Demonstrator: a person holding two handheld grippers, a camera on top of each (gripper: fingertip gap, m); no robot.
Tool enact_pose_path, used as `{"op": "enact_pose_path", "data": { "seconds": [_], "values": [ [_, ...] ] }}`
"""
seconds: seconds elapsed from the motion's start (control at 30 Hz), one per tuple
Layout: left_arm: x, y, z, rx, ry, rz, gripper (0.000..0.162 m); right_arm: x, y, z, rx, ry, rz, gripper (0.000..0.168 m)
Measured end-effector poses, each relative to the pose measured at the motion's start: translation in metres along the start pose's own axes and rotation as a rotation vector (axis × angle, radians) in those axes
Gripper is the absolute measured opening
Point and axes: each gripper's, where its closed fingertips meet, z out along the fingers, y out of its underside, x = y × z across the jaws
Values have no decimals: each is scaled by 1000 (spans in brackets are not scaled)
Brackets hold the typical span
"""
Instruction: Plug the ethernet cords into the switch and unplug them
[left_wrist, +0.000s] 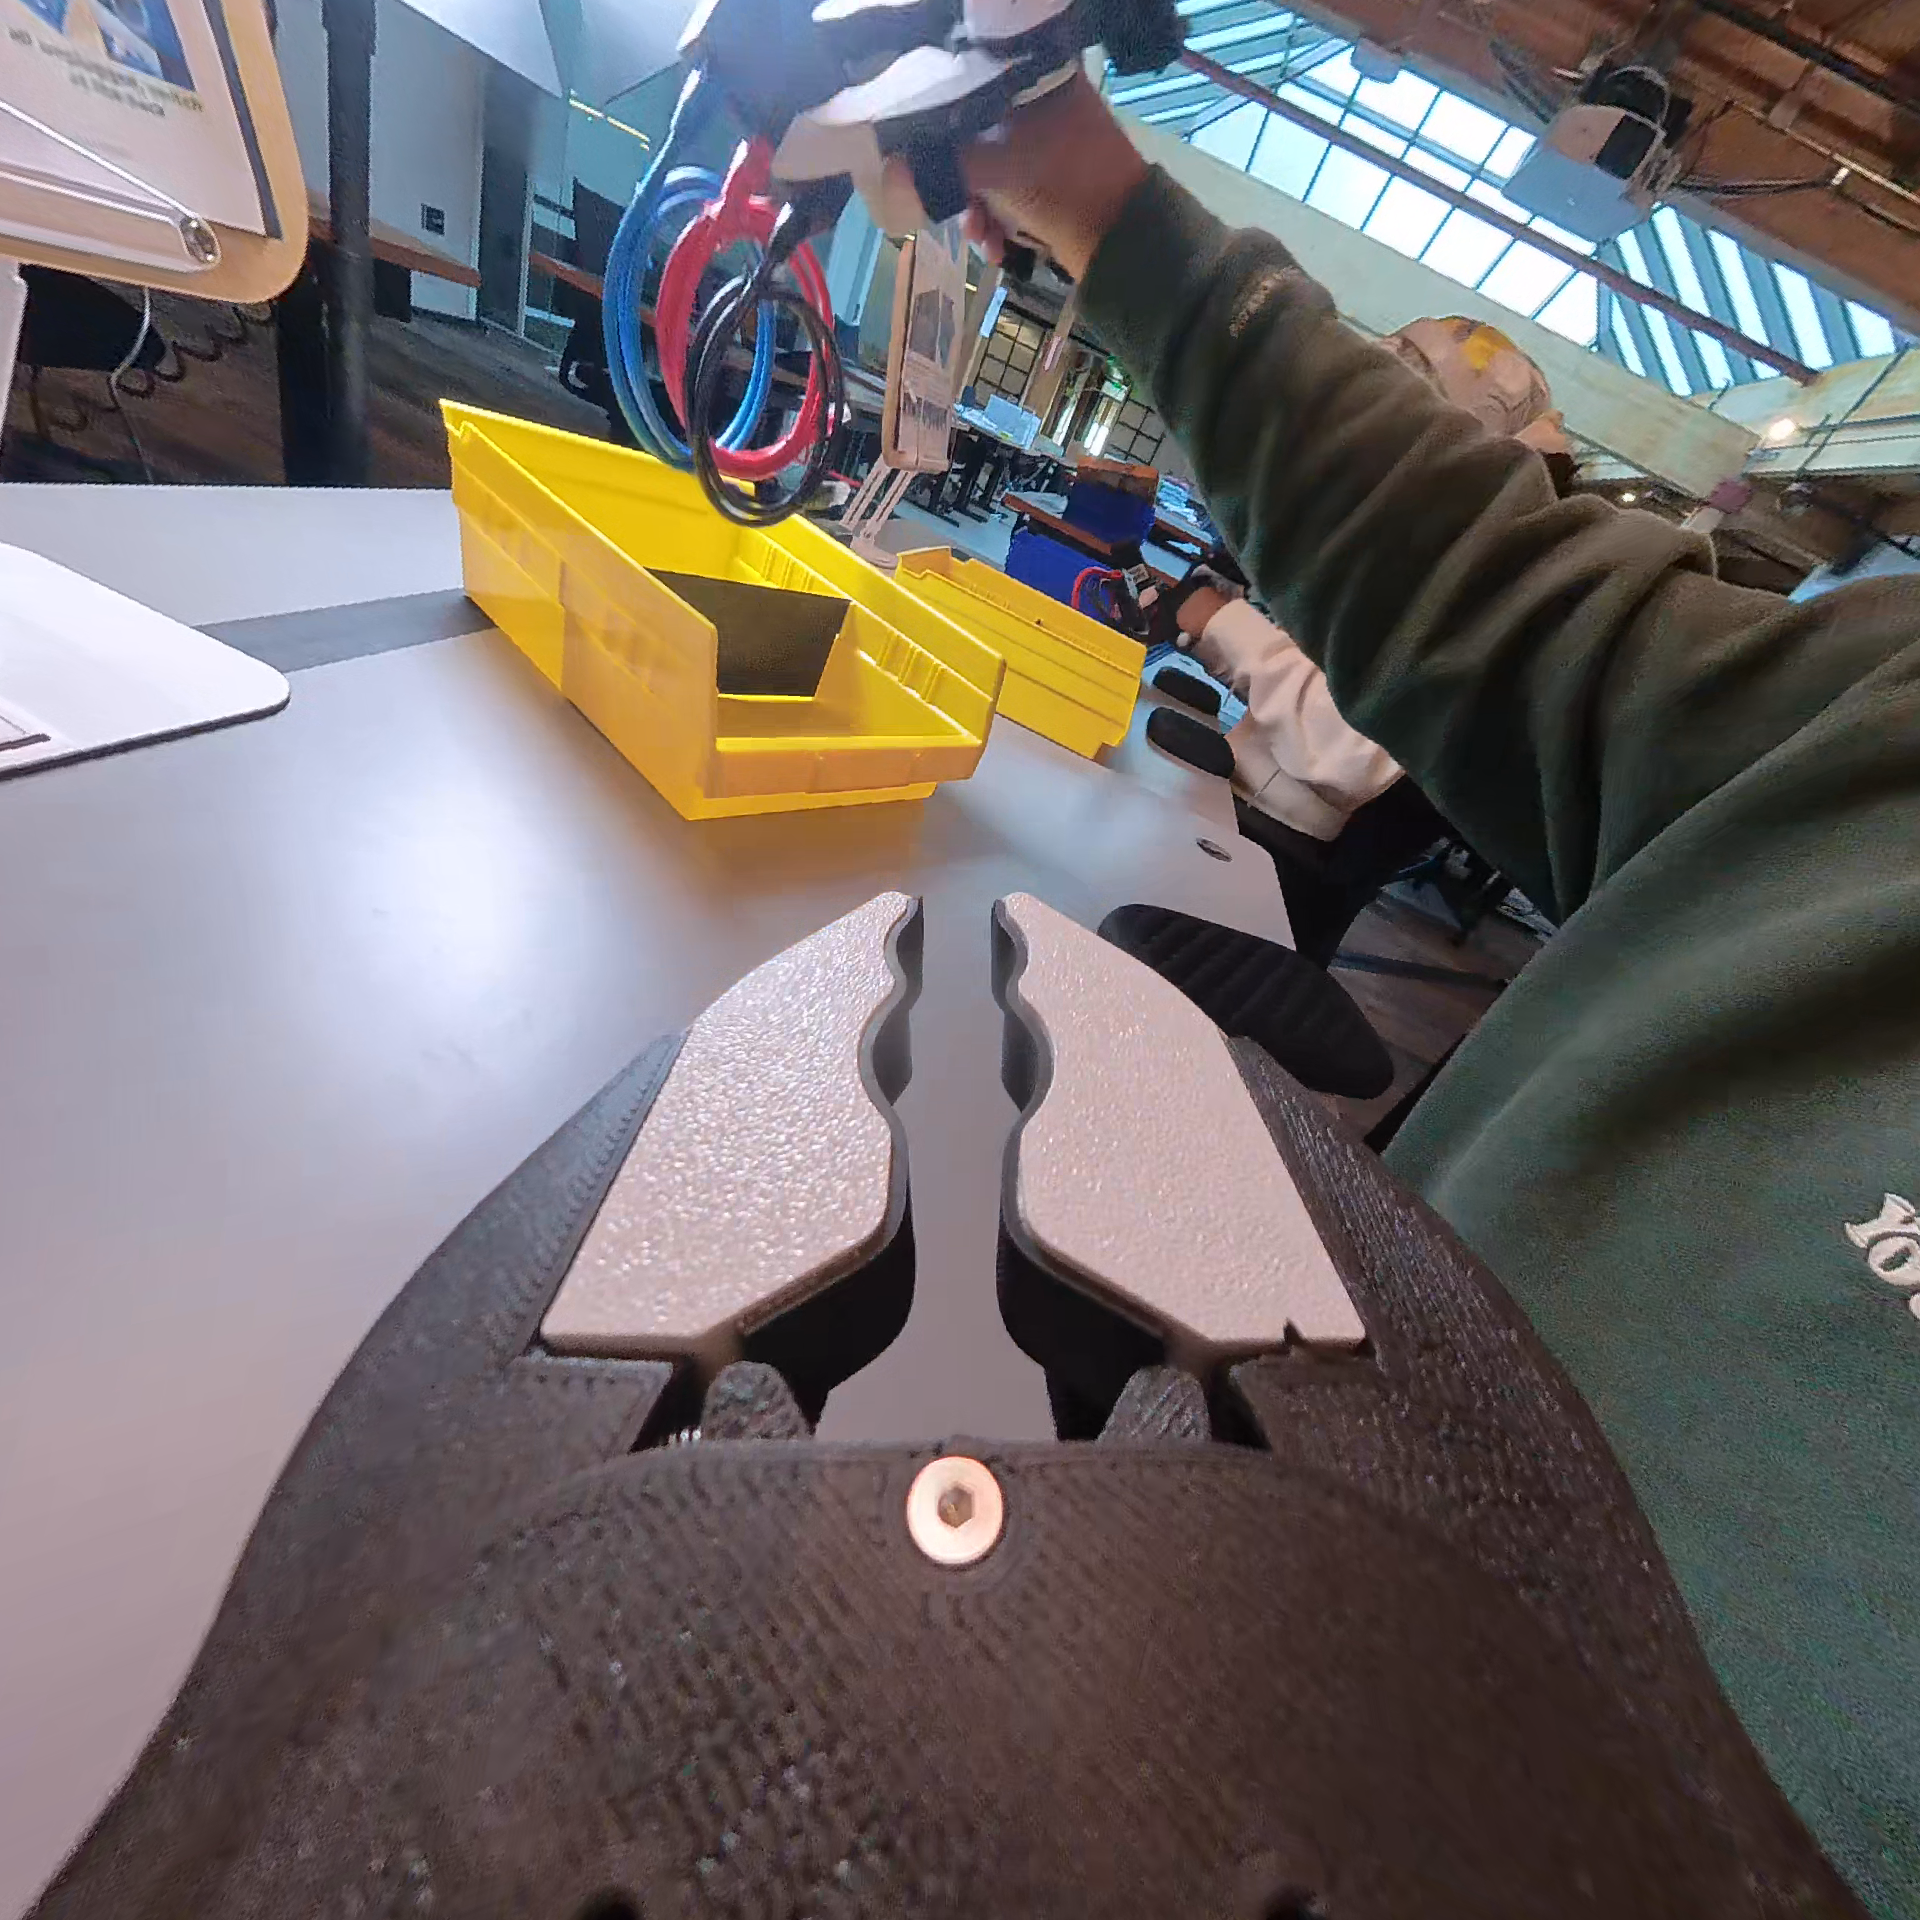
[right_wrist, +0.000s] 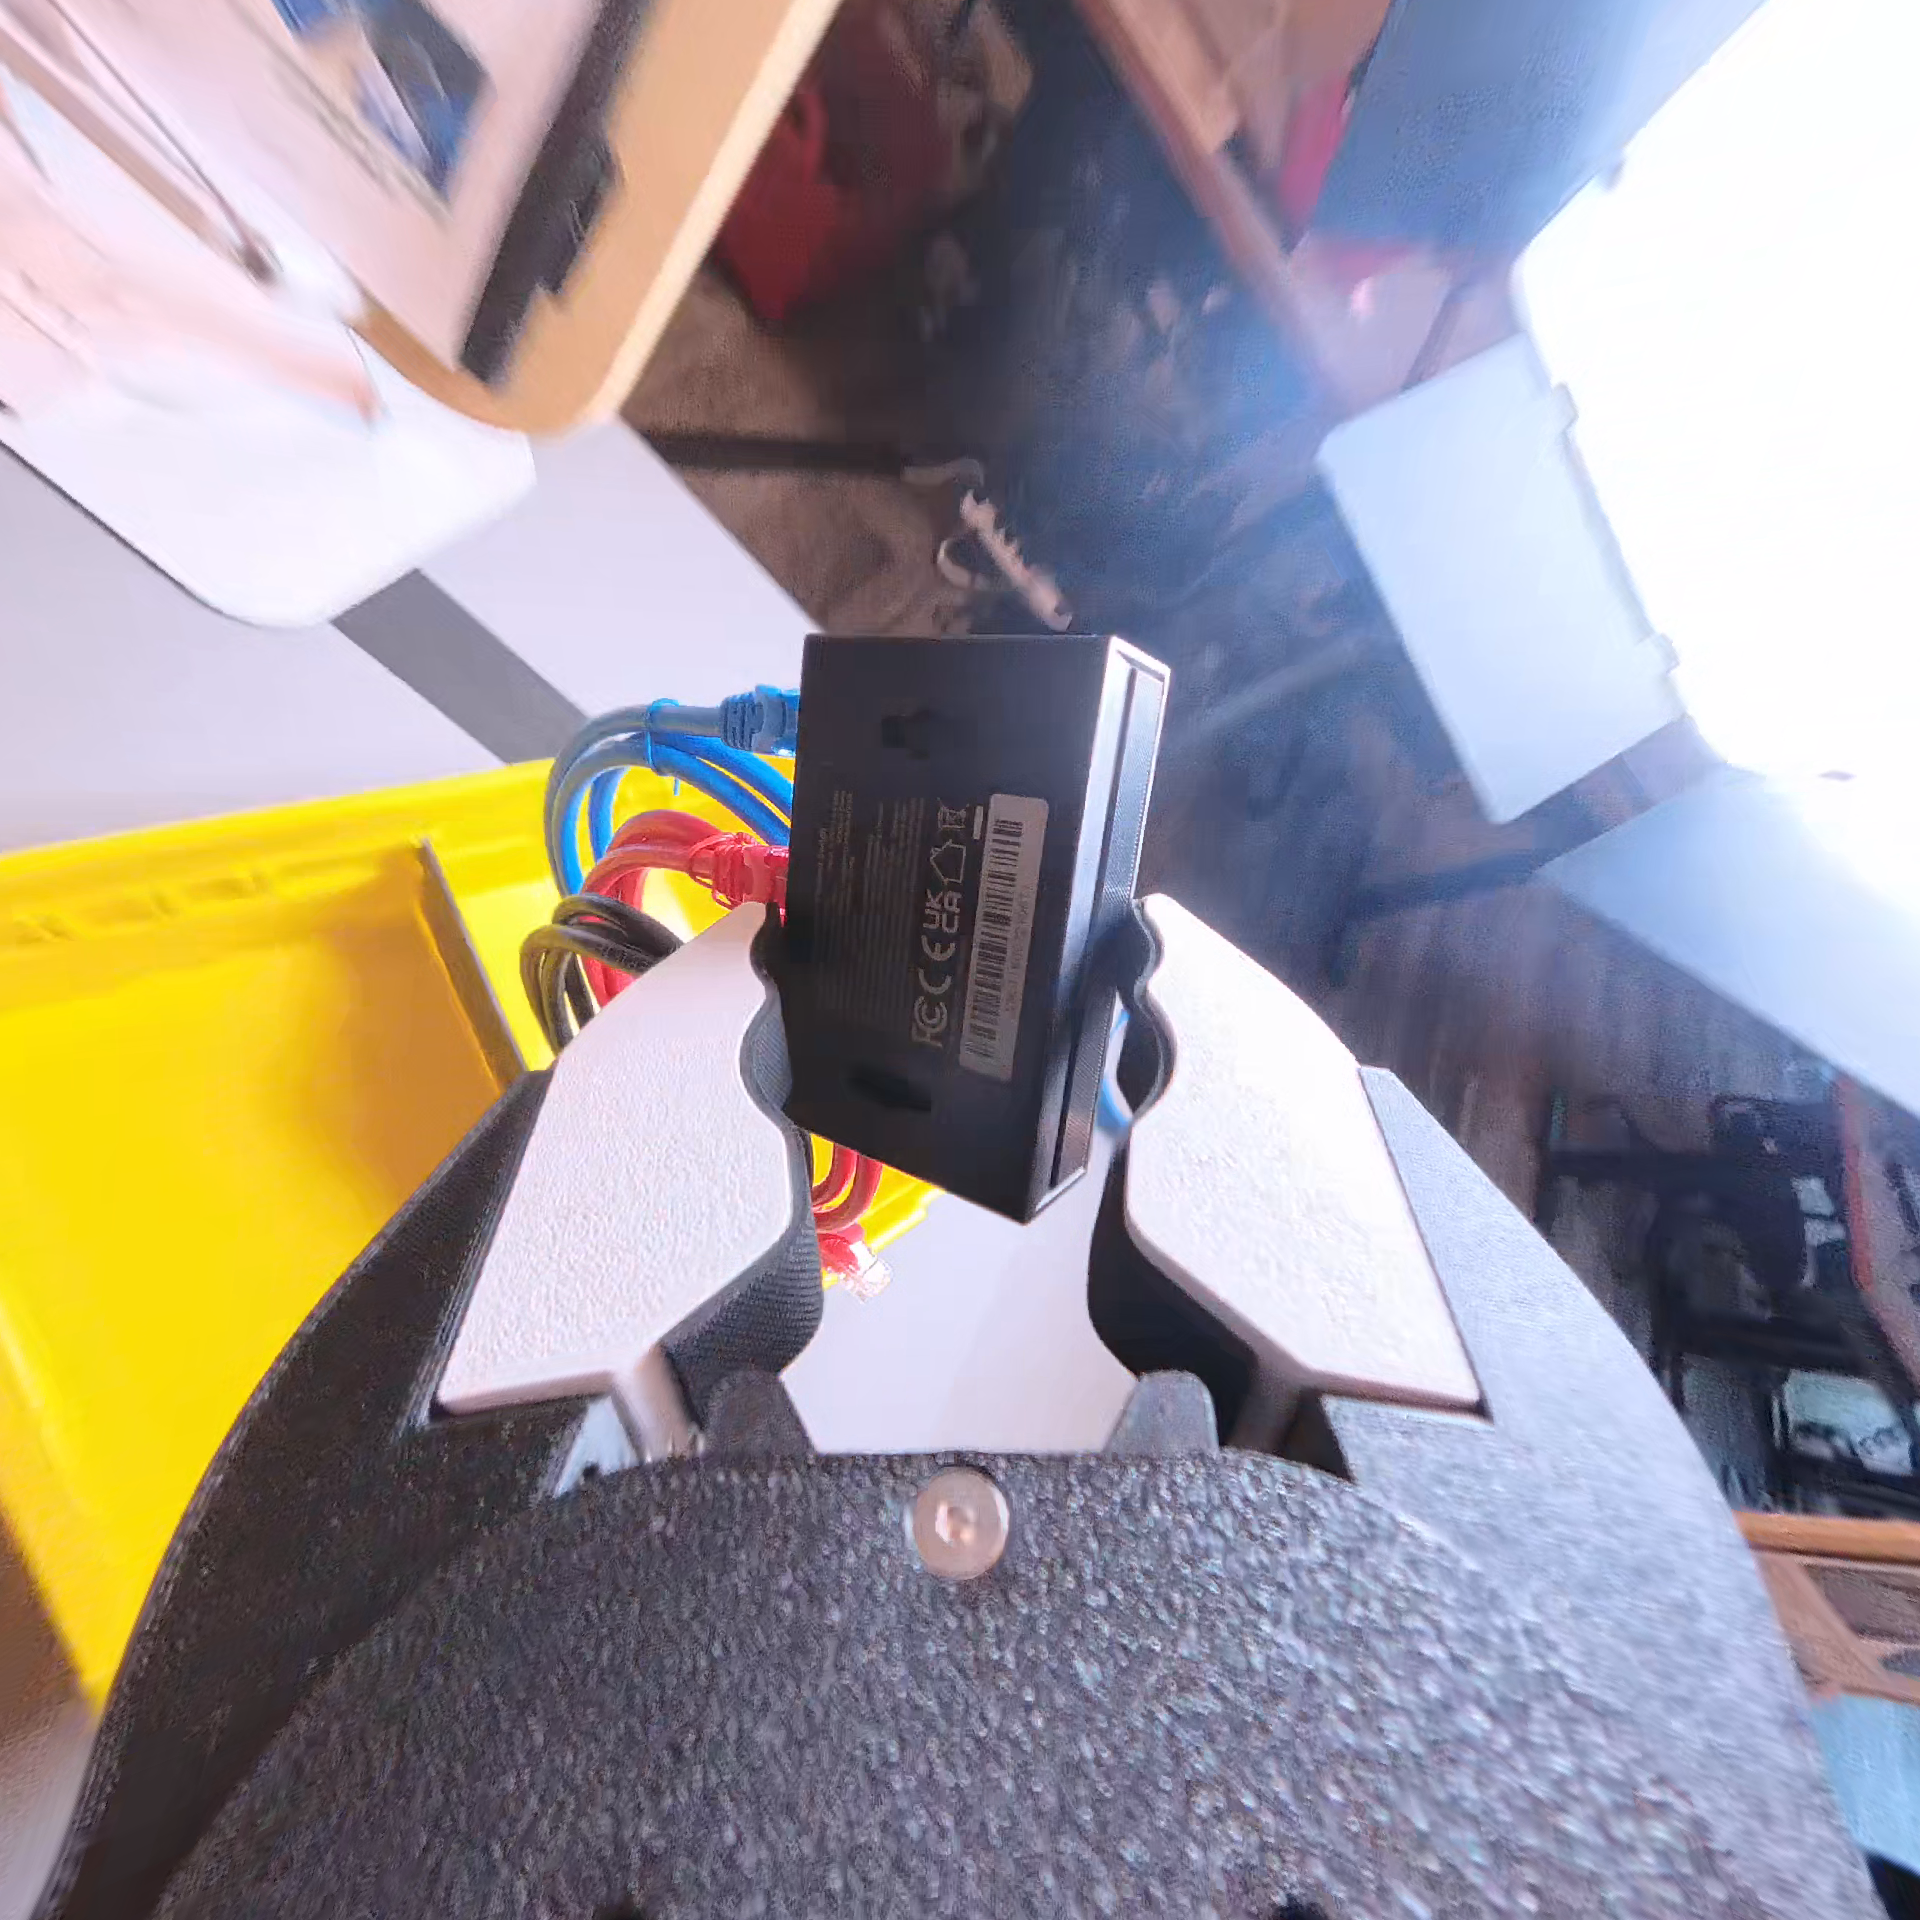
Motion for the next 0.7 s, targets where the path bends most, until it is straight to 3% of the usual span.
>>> {"op": "enact_pose_path", "data": {
  "seconds": [0.17, 0.27, 0.53, 0.6, 0.7],
  "values": [
    [-15, 8, 0, -18, -21, -41, 11, -27, 61, 82, -166, -163, 36, 63],
    [-23, 16, 1, -38, -29, -70, 11, -42, 72, 117, -155, -214, 68, 63],
    [-33, 32, 6, -101, -41, -86, 10, -43, 85, 152, -136, -238, 182, 64],
    [-33, 35, 8, -115, -40, -86, 10, -37, 93, 157, -148, -180, 185, 63],
    [-34, 38, 9, -126, -44, -81, 10, -23, 106, 160, -180, -42, 127, 78]
  ]
}}
